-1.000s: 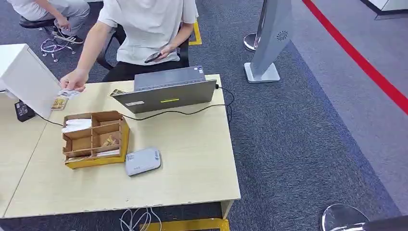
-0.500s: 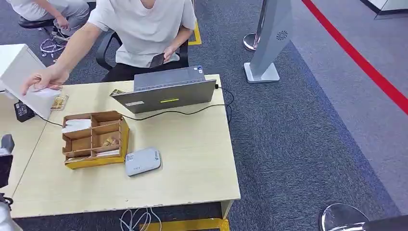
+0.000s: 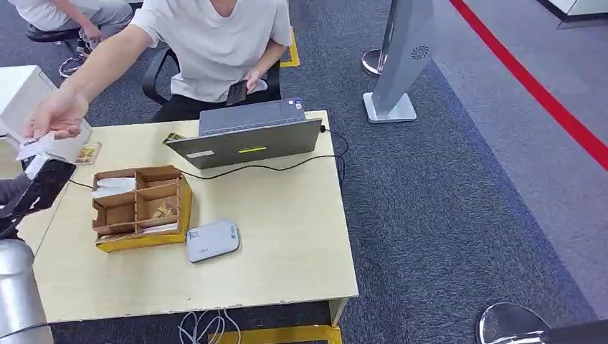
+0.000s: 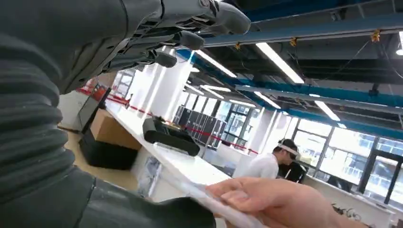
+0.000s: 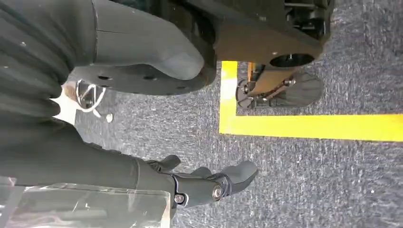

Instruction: Pass the card to the sensor for recognition and then transmit it.

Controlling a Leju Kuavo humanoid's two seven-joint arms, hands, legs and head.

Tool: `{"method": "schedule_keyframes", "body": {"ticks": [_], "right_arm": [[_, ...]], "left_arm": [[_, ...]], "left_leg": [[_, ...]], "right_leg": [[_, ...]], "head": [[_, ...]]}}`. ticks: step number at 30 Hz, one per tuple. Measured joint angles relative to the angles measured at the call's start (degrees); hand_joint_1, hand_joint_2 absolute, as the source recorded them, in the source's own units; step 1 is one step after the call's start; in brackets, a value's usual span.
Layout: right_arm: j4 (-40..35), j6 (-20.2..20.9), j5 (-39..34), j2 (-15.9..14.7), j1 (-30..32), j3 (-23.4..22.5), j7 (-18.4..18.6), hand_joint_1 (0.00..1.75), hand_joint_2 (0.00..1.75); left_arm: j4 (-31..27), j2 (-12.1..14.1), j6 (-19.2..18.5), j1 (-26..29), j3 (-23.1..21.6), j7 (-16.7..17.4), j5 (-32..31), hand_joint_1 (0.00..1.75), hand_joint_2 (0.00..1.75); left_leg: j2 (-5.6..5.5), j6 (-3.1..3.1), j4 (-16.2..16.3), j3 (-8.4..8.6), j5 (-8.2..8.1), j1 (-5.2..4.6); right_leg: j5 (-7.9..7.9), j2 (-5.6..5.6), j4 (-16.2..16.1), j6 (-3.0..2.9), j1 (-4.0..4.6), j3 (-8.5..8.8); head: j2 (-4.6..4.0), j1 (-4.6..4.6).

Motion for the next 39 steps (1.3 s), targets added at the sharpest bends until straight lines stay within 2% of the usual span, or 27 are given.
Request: {"method": "schedule_keyframes", "body": {"ticks": [8,9,15,22,39], "right_arm": [[0.1,0.2,0.1,-0.2,-0.5,2.7,0.7,0.0,1.75],[0.2,0.2,0.1,-0.2,-0.5,3.1,0.9,0.0,1.75],[0.3,0.6,0.8,-0.3,-0.8,4.9,1.5,0.0,1.75],[0.3,0.9,0.9,-0.3,-0.9,5.7,1.5,0.0,1.75],[0.4,0.9,0.7,-0.3,-1.0,6.6,1.4,0.0,1.75]], "left_arm": [[5.8,4.1,2.7,-5.4,-7.1,7.4,-10.1,0.0,1.75],[6.8,4.7,3.1,-6.2,-8.0,8.4,-11.5,1.75,1.75],[10.5,7.1,4.3,-9.2,-12.0,13.7,-17.8,1.75,1.75],[12.5,8.4,4.3,-10.0,-13.4,14.1,-18.2,1.75,1.75],[13.0,8.9,3.9,-10.1,-14.4,13.3,-17.0,1.75,1.75]], "left_leg": [[0.03,0.01,0.0,0.0,0.01,0.0],[0.02,0.01,0.0,-0.01,0.01,0.0],[0.02,0.01,0.0,-0.01,0.02,0.0],[0.03,0.01,0.0,-0.01,0.01,0.0],[0.03,0.01,0.0,-0.01,0.02,0.0]], "right_leg": [[0.02,0.04,0.0,-0.01,0.0,-0.01],[0.02,0.02,0.0,-0.01,0.0,0.0],[0.03,0.03,0.0,-0.01,0.0,0.0],[0.03,0.04,0.0,-0.01,0.0,-0.01],[0.04,0.03,0.0,-0.01,0.0,0.0]], "head": [[0.0,0.0],[0.0,0.02],[0.0,0.02],[0.0,0.0],[0.0,0.0]]}}
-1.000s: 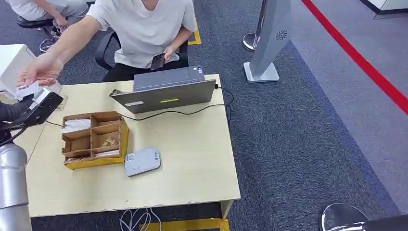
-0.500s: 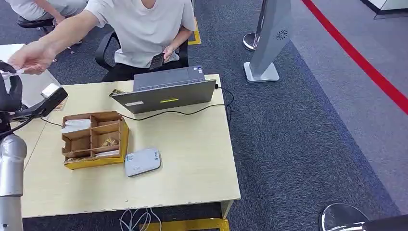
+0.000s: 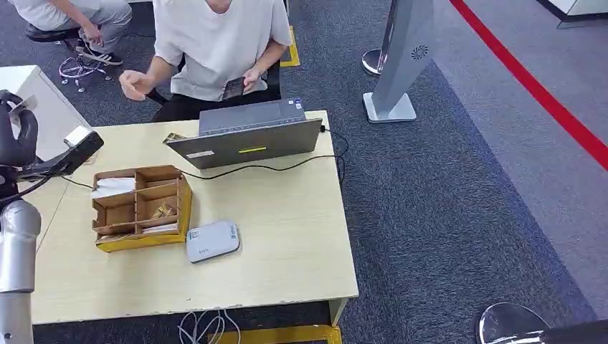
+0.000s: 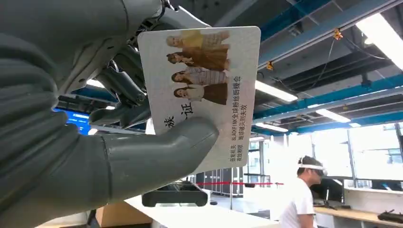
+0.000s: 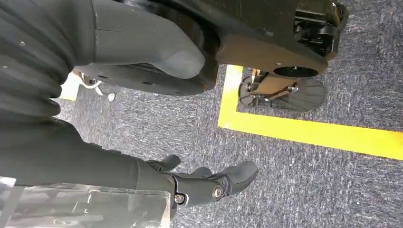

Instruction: Pass the card to the sensor for recognition and then transmit it.

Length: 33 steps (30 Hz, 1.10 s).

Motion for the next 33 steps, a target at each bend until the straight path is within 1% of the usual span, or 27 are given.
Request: {"method": "schedule_keyframes", "body": {"ticks": [2,4,7,8,9,10,11,13,15,17,19,23,31,33], "right_arm": [[0.0,0.0,-0.1,0.0,0.0,0.0,-0.1,0.0,1.75],[0.0,-0.1,-0.9,0.0,0.0,0.0,-0.2,0.0,1.75],[0.0,-0.6,-2.6,0.0,0.0,0.0,-0.5,0.0,1.75],[0.0,-0.9,-3.2,0.1,0.1,0.0,-0.6,0.0,1.75],[0.0,-1.1,-3.6,0.1,0.1,0.0,-0.7,0.0,1.75],[0.0,-1.3,-4.2,0.2,0.1,0.0,-1.0,0.0,1.75],[0.0,-1.6,-4.7,0.3,0.2,0.0,-1.1,0.0,1.75],[0.0,-2.0,-5.6,0.5,0.2,0.0,-1.5,0.0,1.75],[0.0,-2.1,-6.1,0.6,0.3,0.0,-1.6,0.0,1.75],[0.1,-2.1,-6.1,0.6,0.4,0.0,-1.7,0.0,1.75],[0.1,-2.1,-6.1,0.6,0.4,0.0,-1.7,0.0,1.75],[0.1,-2.1,-6.1,0.7,0.4,0.0,-1.7,0.0,1.75],[0.1,-2.1,-6.1,0.7,0.4,0.0,-1.7,0.0,1.75],[0.1,-2.1,-6.1,0.7,0.4,0.0,-1.7,0.0,1.75]], "left_arm": [[0.0,-0.1,0.2,0.4,-0.2,-0.2,0.2,1.75,1.75],[-1.2,-0.5,0.5,2.1,-0.5,-0.5,0.3,1.75,1.75],[-6.9,-3.0,2.0,8.0,-1.9,-2.7,2.3,1.75,1.75],[-10.0,-4.4,3.1,10.8,-3.1,-3.3,1.9,1.75,1.75],[-13.4,-5.7,4.5,13.9,-4.4,-3.4,0.9,1.75,1.75],[-16.6,-7.4,5.7,17.4,-6.4,-3.2,-0.1,1.75,1.75],[-19.1,-8.6,6.4,20.6,-8.7,-2.9,-0.6,1.75,1.75],[-22.4,-10.8,6.9,25.2,-13.9,-2.4,-1.5,1.75,1.75],[-25.3,-12.5,7.4,29.5,-18.1,-1.3,-2.4,1.75,1.75],[-27.7,-13.5,7.9,32.8,-21.6,-0.3,-2.6,1.75,1.75],[-28.7,-14.1,7.8,33.9,-23.4,-0.1,-2.4,1.75,1.75],[-30.4,-14.4,7.7,34.9,-24.7,0.0,-1.7,1.75,1.75],[-31.4,-14.5,7.7,35.5,-26.0,0.0,-1.7,1.75,1.75],[-31.6,-14.7,7.6,35.9,-26.2,-0.7,-1.3,1.75,1.75]], "left_leg": [[0.0,0.0,0.0,0.0,0.0,0.0],[0.02,0.0,0.0,0.01,-0.01,-0.01],[0.0,0.02,0.0,0.01,-0.04,-0.06],[0.0,0.06,0.0,0.01,-0.07,-0.09],[0.01,0.07,0.0,0.01,-0.09,-0.13],[0.02,0.15,0.0,0.0,-0.14,-0.14],[0.02,0.2,0.0,0.0,-0.17,-0.15],[0.01,0.25,0.0,-0.06,-0.2,-0.15],[0.2,0.24,0.0,-0.02,-0.28,-0.18],[0.24,0.36,0.1,-0.03,-0.34,-0.16],[0.16,0.39,0.1,-0.05,-0.32,-0.14],[0.18,0.36,0.1,0.0,-0.26,-0.08],[0.16,0.31,0.1,-0.01,-0.23,-0.08],[0.16,0.31,0.1,-0.01,-0.23,-0.09]], "right_leg": [[0.0,0.0,0.0,0.0,0.0,0.0],[0.0,0.01,0.0,0.0,-0.01,0.0],[-0.02,0.0,0.0,0.03,-0.07,0.02],[-0.04,0.0,-0.1,0.05,-0.11,0.02],[-0.05,0.01,-0.1,0.07,-0.14,0.02],[-0.06,0.01,-0.1,0.08,-0.15,0.03],[-0.07,0.0,-0.2,0.1,-0.16,0.05],[-0.07,0.0,-0.2,0.11,-0.16,0.06],[-0.06,0.14,-0.2,0.13,-0.17,0.05],[-0.06,0.11,-0.2,0.16,-0.16,0.04],[-0.08,0.01,-0.2,0.18,-0.15,0.08],[-0.06,0.03,-0.2,0.17,-0.1,0.09],[-0.05,0.03,-0.2,0.16,-0.09,0.11],[-0.05,0.03,-0.2,0.16,-0.1,0.12]], "head": [[0.0,0.0],[0.0,-0.02],[0.0,0.02],[0.0,-0.02],[0.0,0.0],[0.0,0.0],[0.0,0.02],[0.0,0.13],[0.0,0.13],[0.0,0.04],[0.02,0.26],[0.0,0.07],[0.0,0.02],[0.0,0.02]]}}
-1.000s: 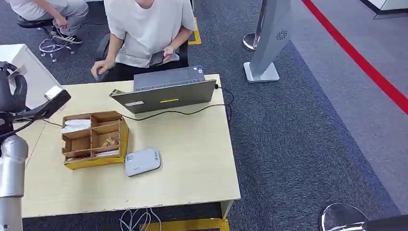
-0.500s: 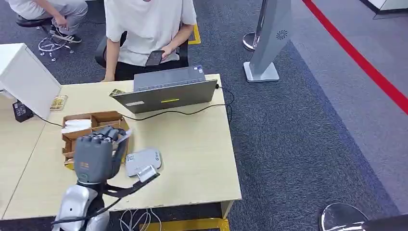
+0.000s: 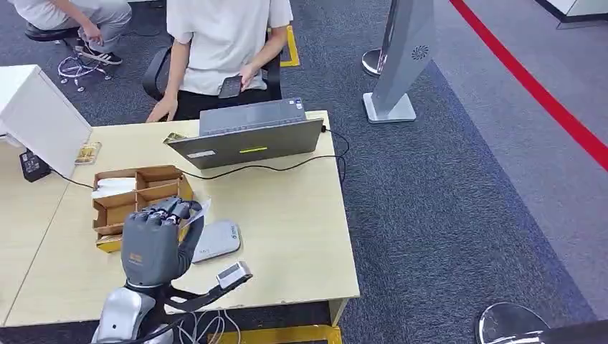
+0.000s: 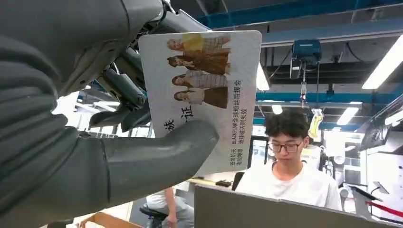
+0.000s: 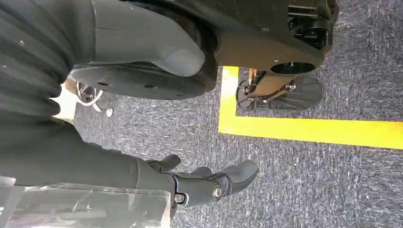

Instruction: Pass the card to the sensor for recognition and then transmit it.

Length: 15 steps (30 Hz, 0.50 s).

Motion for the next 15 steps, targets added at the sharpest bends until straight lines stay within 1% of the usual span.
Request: {"method": "schedule_keyframes", "body": {"ticks": [4,7,8,11,12,13,15], "right_arm": [[0.0,-0.1,0.0,0.0,0.0,0.0,-0.1,0.0,1.75],[0.0,-0.1,0.0,0.0,0.0,0.0,0.0,0.0,1.75],[0.0,-0.1,0.0,0.0,0.0,0.0,0.0,0.0,1.75],[0.0,-0.1,0.1,0.0,0.0,0.0,0.2,0.0,1.75],[0.0,0.0,0.5,0.0,-0.1,0.1,0.5,0.0,1.75],[0.0,0.2,0.7,0.0,-0.2,0.3,0.8,0.0,1.75],[0.0,0.3,1.0,0.0,-0.3,1.0,1.0,0.0,1.75]], "left_arm": [[0.2,-1.4,0.1,1.6,-1.3,-0.1,-0.7,1.75,1.75],[1.4,-2.2,-0.3,1.6,-1.3,1.2,-0.9,1.75,1.75],[2.1,-2.3,-0.9,1.5,-1.3,1.9,-0.9,1.75,1.75],[5.7,-2.7,-4.3,0.5,-0.8,4.6,-1.2,1.75,1.75],[7.5,-2.7,-6.4,-0.1,-0.3,7.0,-2.1,1.75,1.75],[10.3,-2.8,-6.9,-1.0,0.5,9.0,-2.8,1.75,1.75],[16.5,-2.9,-5.9,-3.4,2.8,10.0,-3.1,1.75,1.75]], "left_leg": [[-0.02,0.01,0.0,-0.02,-0.01,-0.01],[-0.01,0.03,0.0,-0.01,-0.02,-0.01],[-0.01,0.03,0.0,-0.01,-0.02,-0.01],[-0.02,0.01,0.0,0.0,0.0,0.0],[-0.02,0.0,0.0,0.01,0.01,0.0],[-0.02,-0.02,0.0,0.01,0.04,0.01],[-0.01,-0.04,0.0,0.04,0.06,0.02]], "right_leg": [[-0.01,-0.01,0.0,0.01,-0.01,0.0],[-0.01,-0.01,0.0,0.01,-0.01,0.0],[0.0,0.0,0.0,0.01,-0.01,0.0],[0.0,-0.03,0.0,0.01,0.0,0.01],[0.01,-0.03,0.0,0.0,0.0,0.02],[0.02,-0.02,0.0,0.0,0.0,0.02],[0.04,-0.01,0.0,-0.02,0.01,0.03]], "head": [[0.0,0.02],[0.0,0.0],[0.0,0.0],[0.0,0.0],[0.0,0.0],[0.0,0.0],[0.0,0.02]]}}
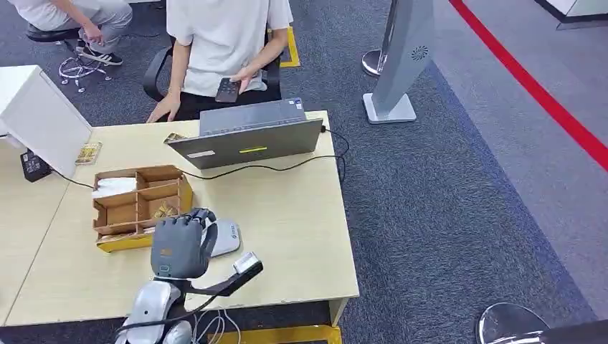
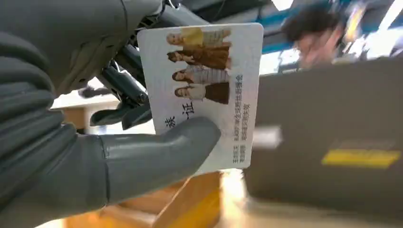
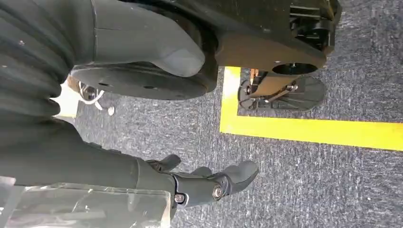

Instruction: Pass the card to the sensor for recognition and then transmit it.

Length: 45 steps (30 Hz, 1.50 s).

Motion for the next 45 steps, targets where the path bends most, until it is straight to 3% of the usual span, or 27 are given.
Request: {"method": "schedule_keyframes", "body": {"ticks": [6,12,34,40,45], "right_arm": [[0.0,0.0,0.2,0.0,-0.2,1.0,0.3,0.0,1.75],[0.0,0.0,0.2,0.0,-0.2,1.7,0.3,0.0,1.75],[0.0,0.1,0.1,0.0,-0.2,1.8,0.5,0.0,1.75],[0.0,0.3,0.0,0.0,-0.4,2.6,0.7,0.0,1.75],[0.0,0.3,0.0,0.0,-0.4,3.2,0.7,0.0,1.75]], "left_arm": [[10.8,-0.4,1.4,-3.2,4.9,0.7,-1.7,1.75,1.75],[14.7,-1.0,1.4,-4.4,6.7,1.1,-2.0,1.75,1.75],[18.0,-1.4,2.0,-5.3,8.0,1.8,-3.2,1.75,1.75],[20.3,-1.3,4.4,-6.2,10.5,2.5,-4.2,1.75,1.75],[22.2,-1.0,3.8,-6.4,11.8,0.9,-4.4,1.75,1.75]], "left_leg": [[-0.03,0.0,0.0,0.01,0.0,0.0],[-0.06,0.01,0.0,-0.01,-0.02,-0.02],[-0.05,0.01,0.0,-0.01,-0.01,-0.02],[-0.05,0.0,0.0,0.0,-0.01,-0.01],[-0.06,0.0,0.0,0.0,-0.01,-0.01]], "right_leg": [[-0.01,0.0,0.0,0.01,0.0,0.02],[-0.02,-0.02,0.0,0.03,-0.01,0.02],[-0.02,-0.02,0.0,0.02,-0.01,0.02],[-0.01,-0.02,0.0,0.02,-0.01,0.03],[-0.02,-0.02,0.0,0.02,-0.01,0.02]], "head": [[0.0,-0.09],[0.0,-0.07],[0.0,-0.09],[0.0,-0.09],[0.0,-0.09]]}}
